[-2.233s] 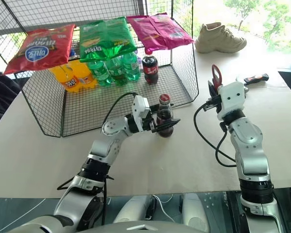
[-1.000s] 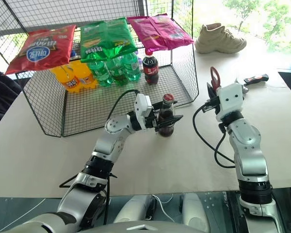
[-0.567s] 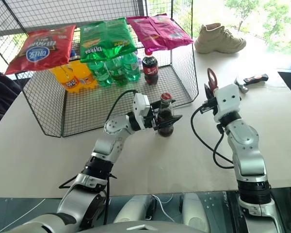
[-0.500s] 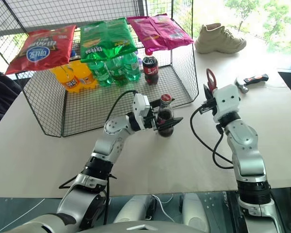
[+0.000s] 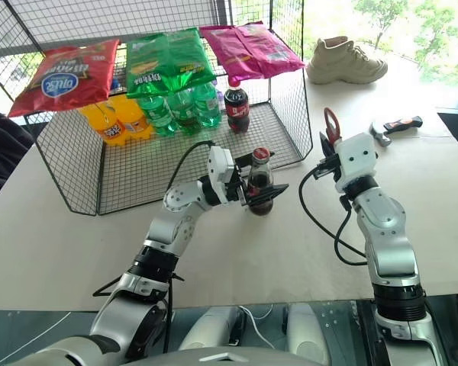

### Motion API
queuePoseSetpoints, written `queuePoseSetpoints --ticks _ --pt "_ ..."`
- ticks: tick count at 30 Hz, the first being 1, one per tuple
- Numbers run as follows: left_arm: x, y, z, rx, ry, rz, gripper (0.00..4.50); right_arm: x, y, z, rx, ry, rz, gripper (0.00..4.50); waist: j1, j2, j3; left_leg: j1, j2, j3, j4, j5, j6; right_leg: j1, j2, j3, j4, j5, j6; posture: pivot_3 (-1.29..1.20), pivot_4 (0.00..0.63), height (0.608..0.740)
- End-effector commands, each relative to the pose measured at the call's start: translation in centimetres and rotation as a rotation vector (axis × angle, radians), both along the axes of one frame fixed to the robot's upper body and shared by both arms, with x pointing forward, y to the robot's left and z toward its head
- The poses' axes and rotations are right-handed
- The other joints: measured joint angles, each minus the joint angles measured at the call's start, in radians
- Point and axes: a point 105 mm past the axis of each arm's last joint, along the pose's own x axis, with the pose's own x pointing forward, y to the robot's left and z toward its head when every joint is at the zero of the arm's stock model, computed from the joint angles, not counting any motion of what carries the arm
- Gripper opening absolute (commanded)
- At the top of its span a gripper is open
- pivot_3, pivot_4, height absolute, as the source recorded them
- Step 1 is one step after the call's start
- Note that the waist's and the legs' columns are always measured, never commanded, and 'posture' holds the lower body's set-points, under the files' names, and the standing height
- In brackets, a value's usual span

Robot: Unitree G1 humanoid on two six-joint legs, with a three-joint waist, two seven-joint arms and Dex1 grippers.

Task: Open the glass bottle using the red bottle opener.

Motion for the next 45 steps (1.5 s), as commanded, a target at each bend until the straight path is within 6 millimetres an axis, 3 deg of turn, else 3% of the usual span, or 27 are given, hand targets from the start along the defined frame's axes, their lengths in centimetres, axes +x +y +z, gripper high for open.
queuePoseSetpoints --ticks 1,17,20,23,24,31,38,45 --pt "-0.5 0.0 1.6 -0.036 -0.064 -0.011 4.46 -0.3 0.1 1.0 0.002 -0.046 0.009 0.0 0.0 0.0 0.0 0.0 0.0 0.0 0.0 0.0 0.0 0.0 0.0 0.0 0.0 0.0 0.0 0.0 0.15 0.74" --pt "-0.2 0.5 1.6 -0.028 -0.056 0.009 4.46 -0.1 0.0 0.9 0.004 -0.047 0.006 0.0 0.0 0.0 0.0 0.0 0.0 0.0 0.0 0.0 0.0 0.0 0.0 0.0 0.0 0.0 0.0 0.0 0.15 0.74" --pt "-0.2 0.5 1.5 -0.028 -0.052 0.007 3.78 -0.1 0.0 0.9 0.004 -0.046 0.005 0.0 0.0 0.0 0.0 0.0 0.0 0.0 0.0 0.0 0.0 0.0 0.0 0.0 0.0 0.0 0.0 0.0 0.15 0.74" --pt "-0.2 0.4 1.1 -0.008 -0.051 0.004 2.34 -0.1 0.2 0.8 0.004 -0.047 0.009 0.0 0.0 0.0 0.0 0.0 0.0 0.0 0.0 0.0 0.0 0.0 0.0 0.0 0.0 0.0 0.0 0.0 0.15 0.74" --pt "-0.3 0.3 1.0 -0.004 -0.051 0.002 2.19 -0.2 0.2 0.9 0.005 -0.048 0.011 0.0 0.0 0.0 0.0 0.0 0.0 0.0 0.0 0.0 0.0 0.0 0.0 0.0 0.0 0.0 0.0 0.0 0.15 0.74" --pt "-0.2 0.4 0.4 0.006 -0.036 0.012 2.22 -0.7 1.1 1.0 -0.015 -0.054 0.046 0.0 0.0 0.0 0.0 0.0 0.0 0.0 0.0 0.0 0.0 0.0 0.0 0.0 0.0 0.0 0.0 0.0 0.15 0.74" --pt "0.2 0.3 0.8 -0.013 -0.035 0.028 2.22 -2.4 5.8 -0.5 -0.212 -0.069 0.195 0.0 -0.001 0.0 0.0 0.001 0.0 0.001 0.0 0.0 0.0 0.0 0.0 0.001 0.0 0.0 0.0 0.0 0.15 0.74" --pt "-0.2 0.0 0.5 -0.008 -0.028 0.017 2.22 -2.6 7.6 -1.1 -0.43 -0.113 0.196 0.0 0.002 0.0 0.0 0.001 0.0 0.001 0.0 0.0 0.0 0.0 0.0 0.0 0.0 0.0 0.0 0.0 0.15 0.74"
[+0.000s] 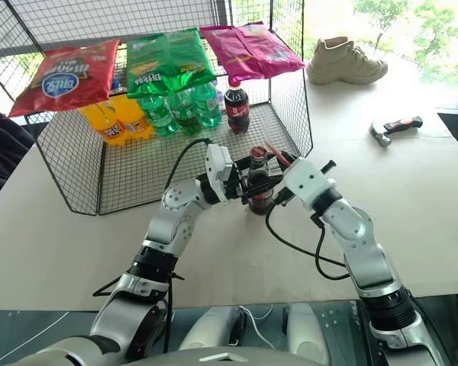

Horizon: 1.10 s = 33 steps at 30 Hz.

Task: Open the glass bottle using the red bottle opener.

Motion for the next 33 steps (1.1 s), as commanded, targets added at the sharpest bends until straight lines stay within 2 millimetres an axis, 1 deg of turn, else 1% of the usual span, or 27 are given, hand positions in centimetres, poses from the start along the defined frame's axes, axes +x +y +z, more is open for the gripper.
queuePoseSetpoints --ticks 1,6,11,14,16,20,24,27,29,33 --pt "-0.4 -0.4 0.0 0.002 -0.012 -0.012 2.22 -0.6 1.2 1.7 -0.088 -0.106 0.028 0.0 0.0 0.0 0.0 0.0 0.0 0.0 0.0 0.0 0.0 0.0 0.0 0.0 0.0 0.0 0.0 0.0 0.15 0.74" --pt "-0.5 -0.6 -0.1 0.007 -0.011 -0.019 2.22 -0.5 2.0 2.0 -0.216 -0.155 0.032 0.0 0.001 0.0 0.0 0.002 0.0 0.0 0.0 0.0 0.0 0.002 0.0 0.0 0.0 0.0 0.0 0.0 0.15 0.74" --pt "-0.5 -0.7 -0.3 0.013 -0.008 -0.021 2.22 -0.6 2.6 1.7 -0.323 -0.209 0.057 0.0 0.001 0.0 0.0 0.002 0.0 0.0 0.0 0.0 0.0 0.002 0.0 0.0 0.0 0.0 0.0 0.0 0.15 0.74" --pt "-0.5 -0.9 -0.2 0.009 -0.006 -0.02 2.22 -0.8 2.8 1.0 -0.38 -0.253 0.066 0.0 0.002 0.0 0.0 0.002 0.0 0.0 0.0 0.0 0.0 0.003 0.0 0.0 0.0 0.0 0.0 0.0 0.15 0.74" --pt "-0.5 -1.0 -0.1 0.006 -0.004 -0.021 2.22 -0.8 2.6 0.0 -0.412 -0.273 0.054 0.0 0.004 -0.001 -0.001 0.003 0.0 0.0 0.0 0.0 0.0 0.004 0.0 -0.001 -0.001 0.0 0.0 0.0 0.15 0.74" --pt "-0.5 -1.0 -0.2 0.004 0.001 -0.024 2.22 -0.2 2.0 -0.6 -0.374 -0.317 -0.023 0.0 0.007 -0.002 -0.002 0.005 0.0 0.0 0.0 0.0 0.0 0.005 0.0 -0.001 -0.001 0.0 0.0 0.0 0.15 0.74" --pt "-0.5 -1.1 -0.2 0.006 0.006 -0.026 2.22 0.2 2.9 -1.3 -0.381 -0.346 -0.002 0.0 0.005 -0.002 -0.002 0.006 0.0 0.0 0.0 0.0 0.0 0.006 0.0 0.0 -0.001 0.0 0.0 0.0 0.15 0.74" --pt "-0.5 -1.1 -0.2 0.01 0.008 -0.027 2.22 0.4 3.4 -1.3 -0.35 -0.346 0.002 0.0 0.005 -0.002 -0.003 0.007 0.0 0.0 0.0 0.0 0.0 0.006 0.0 0.0 -0.001 0.0 0.0 0.0 0.15 0.74" --pt "-0.4 -1.1 -0.2 0.012 0.008 -0.03 2.22 0.2 4.0 -1.2 -0.372 -0.378 0.038 0.0 0.004 -0.002 -0.003 0.007 0.0 0.0 0.0 0.0 0.0 0.007 0.0 0.0 -0.001 0.0 0.0 0.0 0.15 0.74" --pt "-0.4 -1.1 -0.1 0.014 0.008 -0.031 2.22 0.2 4.1 -1.6 -0.373 -0.367 0.064 0.0 0.004 -0.002 -0.003 0.008 0.0 0.0 0.0 0.0 0.0 0.007 0.0 -0.001 -0.001 0.0 0.0 0.0 0.15 0.74"
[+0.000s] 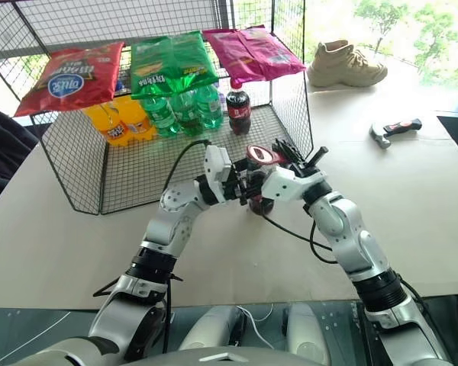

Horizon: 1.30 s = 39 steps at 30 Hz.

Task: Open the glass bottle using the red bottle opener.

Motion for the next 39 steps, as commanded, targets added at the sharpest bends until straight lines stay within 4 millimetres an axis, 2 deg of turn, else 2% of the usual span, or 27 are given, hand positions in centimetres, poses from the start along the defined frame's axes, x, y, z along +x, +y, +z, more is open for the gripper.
queuePoseSetpoints --ticks 1,7,18,27,39 --pt "-0.4 -1.1 0.2 0.005 -0.007 -0.034 2.22 -1.4 2.5 -2.5 -0.101 0.055 0.13 0.0 0.0 0.0 0.0 0.0 0.0 0.0 0.0 0.0 0.0 0.0 0.0 0.0 0.0 0.0 0.0 0.0 0.15 0.74" --pt "-0.3 -1.1 0.1 0.005 0.003 -0.027 2.22 -1.2 1.5 -3.2 -0.211 0.041 0.153 0.0 0.001 0.0 0.0 0.003 0.0 -0.001 0.0 0.0 0.0 0.005 0.0 -0.001 -0.002 0.0 0.0 0.0 0.15 0.74" --pt "-0.2 -1.3 -0.1 -0.004 0.02 -0.021 2.22 1.0 -2.2 -0.6 -0.343 -0.07 0.122 0.0 0.003 0.001 0.0 0.003 0.0 -0.005 -0.001 0.0 0.0 0.009 0.0 -0.005 -0.007 0.0 0.0 0.0 0.15 0.74" --pt "-0.4 -1.5 -0.3 -0.007 0.03 -0.025 2.22 2.0 -3.2 1.3 -0.374 -0.152 0.109 0.0 0.008 0.001 0.0 0.003 0.0 -0.005 -0.001 0.0 0.0 0.009 0.0 -0.005 -0.008 0.0 0.0 0.0 0.15 0.74" --pt "-0.6 -1.6 -0.5 -0.005 0.04 -0.031 2.22 2.0 -3.6 4.2 -0.389 -0.329 0.059 0.0 0.019 0.001 0.0 0.002 0.0 -0.005 -0.001 0.0 0.0 0.008 0.0 -0.005 -0.008 0.0 0.0 0.0 0.15 0.74"
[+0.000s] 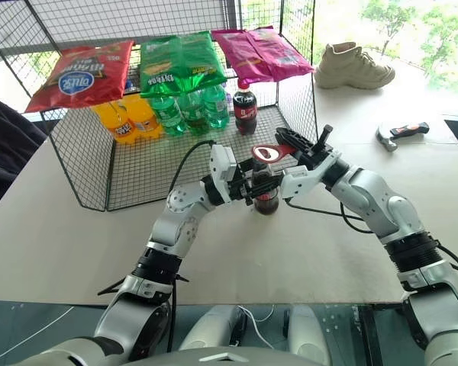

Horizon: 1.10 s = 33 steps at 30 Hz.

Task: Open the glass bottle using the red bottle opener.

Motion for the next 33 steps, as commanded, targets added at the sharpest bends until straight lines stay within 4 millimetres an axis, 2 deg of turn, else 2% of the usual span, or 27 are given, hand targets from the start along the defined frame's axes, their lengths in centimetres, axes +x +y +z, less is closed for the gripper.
queuePoseSetpoints --ticks 1,16,33 --pt "-0.5 -0.6 -0.5 0.015 0.017 -0.028 2.22 0.6 -1.2 1.7 -0.048 -0.091 -0.056 0.0 0.0 0.0 0.0 0.0 0.0 0.0 0.0 0.0 0.0 0.0 0.0 0.0 0.0 0.0 0.0 0.0 0.15 0.74" --pt "-0.6 -0.8 -0.7 0.018 0.026 -0.035 2.22 1.9 -3.6 2.2 -0.02 -0.086 -0.131 0.0 0.0 0.0 0.0 -0.001 0.0 -0.001 0.0 0.0 0.0 0.0 0.0 0.0 -0.001 0.0 0.0 0.0 0.15 0.74" --pt "-0.2 -1.1 -1.0 0.019 0.041 -0.029 2.22 3.0 -4.4 3.0 0.008 -0.117 -0.164 0.0 -0.001 0.0 0.001 -0.001 0.0 -0.001 0.0 0.0 0.0 0.0 0.0 0.0 -0.001 0.0 0.0 0.0 0.15 0.74"
